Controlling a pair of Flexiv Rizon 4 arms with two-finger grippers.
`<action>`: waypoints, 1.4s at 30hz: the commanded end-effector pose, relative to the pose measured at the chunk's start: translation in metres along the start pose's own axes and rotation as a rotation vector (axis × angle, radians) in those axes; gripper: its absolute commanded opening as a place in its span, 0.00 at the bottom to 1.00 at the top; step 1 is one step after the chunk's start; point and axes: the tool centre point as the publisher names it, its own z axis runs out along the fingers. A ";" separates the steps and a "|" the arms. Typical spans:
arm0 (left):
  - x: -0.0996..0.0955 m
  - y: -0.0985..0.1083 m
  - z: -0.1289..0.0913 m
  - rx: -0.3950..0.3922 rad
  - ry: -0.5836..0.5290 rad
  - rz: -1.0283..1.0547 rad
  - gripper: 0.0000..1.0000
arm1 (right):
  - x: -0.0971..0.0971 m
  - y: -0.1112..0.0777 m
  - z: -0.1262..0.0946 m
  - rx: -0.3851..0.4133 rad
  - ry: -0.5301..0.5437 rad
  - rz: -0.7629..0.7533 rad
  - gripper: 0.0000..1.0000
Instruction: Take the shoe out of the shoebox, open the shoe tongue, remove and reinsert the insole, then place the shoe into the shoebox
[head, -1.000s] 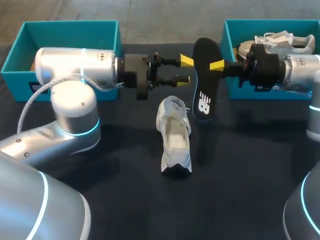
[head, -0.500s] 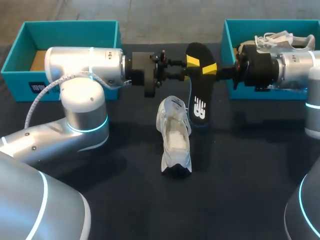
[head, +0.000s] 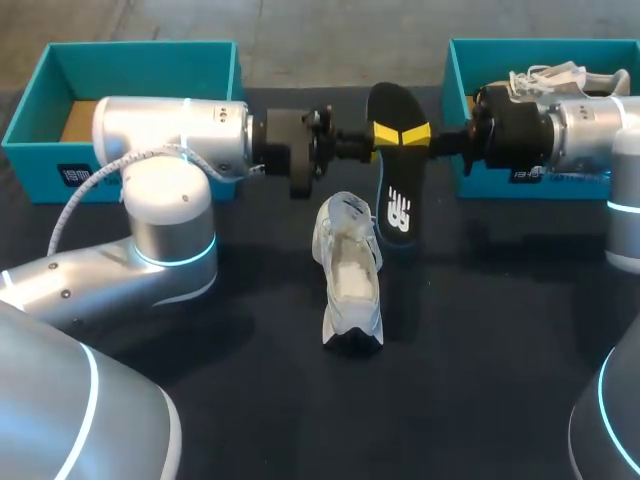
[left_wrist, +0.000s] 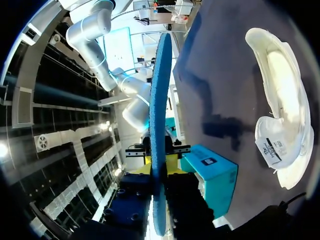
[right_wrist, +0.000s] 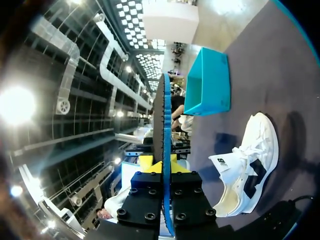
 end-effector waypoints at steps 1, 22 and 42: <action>0.001 -0.003 0.003 -0.007 0.004 -0.004 0.00 | 0.000 -0.001 0.002 0.001 -0.002 0.003 0.00; 0.005 -0.016 -0.004 -0.028 0.011 -0.071 0.00 | -0.022 -0.023 -0.052 -0.124 -0.169 0.034 1.00; 0.004 -0.019 -0.009 -0.038 0.006 -0.078 0.00 | -0.036 -0.046 -0.081 -0.179 -0.250 0.053 1.00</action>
